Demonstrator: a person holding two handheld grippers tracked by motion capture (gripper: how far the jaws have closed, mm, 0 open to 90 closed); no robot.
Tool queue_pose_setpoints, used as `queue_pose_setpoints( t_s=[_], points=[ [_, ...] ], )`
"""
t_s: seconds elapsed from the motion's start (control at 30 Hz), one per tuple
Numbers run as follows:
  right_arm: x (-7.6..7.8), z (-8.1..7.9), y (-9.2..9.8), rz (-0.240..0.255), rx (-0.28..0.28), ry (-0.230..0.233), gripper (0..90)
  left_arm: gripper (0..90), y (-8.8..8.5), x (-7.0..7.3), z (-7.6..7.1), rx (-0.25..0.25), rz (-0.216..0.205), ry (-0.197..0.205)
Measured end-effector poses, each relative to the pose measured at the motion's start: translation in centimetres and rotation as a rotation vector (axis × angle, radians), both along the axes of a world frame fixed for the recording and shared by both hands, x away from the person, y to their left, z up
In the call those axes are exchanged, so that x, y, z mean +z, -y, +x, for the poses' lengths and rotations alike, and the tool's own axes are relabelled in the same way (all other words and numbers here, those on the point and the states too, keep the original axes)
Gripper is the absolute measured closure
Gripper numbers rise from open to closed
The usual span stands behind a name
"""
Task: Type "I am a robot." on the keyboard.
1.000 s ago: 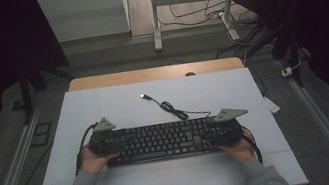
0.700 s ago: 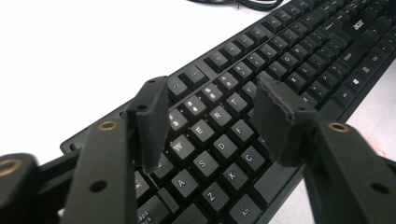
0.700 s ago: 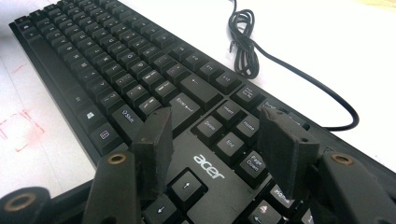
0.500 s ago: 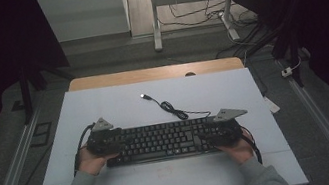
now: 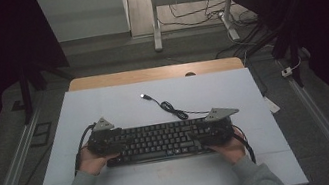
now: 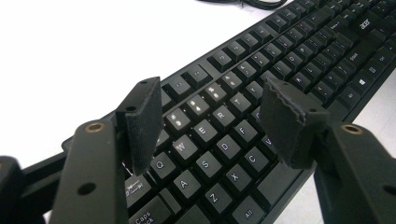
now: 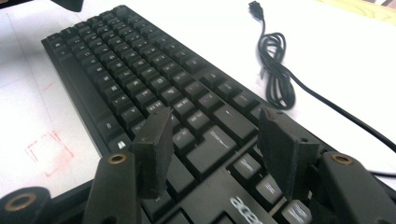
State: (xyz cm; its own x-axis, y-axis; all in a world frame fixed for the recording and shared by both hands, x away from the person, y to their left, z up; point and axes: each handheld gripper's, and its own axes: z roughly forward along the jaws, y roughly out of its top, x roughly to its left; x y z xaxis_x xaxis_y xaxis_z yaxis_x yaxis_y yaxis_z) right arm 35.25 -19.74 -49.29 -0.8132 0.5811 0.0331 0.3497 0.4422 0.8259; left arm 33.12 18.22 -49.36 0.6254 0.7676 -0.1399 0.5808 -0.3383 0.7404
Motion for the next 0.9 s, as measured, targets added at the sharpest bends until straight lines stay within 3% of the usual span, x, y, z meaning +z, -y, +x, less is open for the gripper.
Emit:
queue_pose_setpoints(
  t_s=[0.53,0.9],
  points=[
    [0.0,0.6,-3.1,-0.004,0.021,-0.020,50.6,38.4,0.2,-0.1,0.1,-0.004,0.007,-0.003],
    [-0.2,1.6,-5.6,-0.007,0.084,-0.071,77.5,38.0,0.3,-0.2,0.1,-0.009,0.010,-0.005]
  ],
)
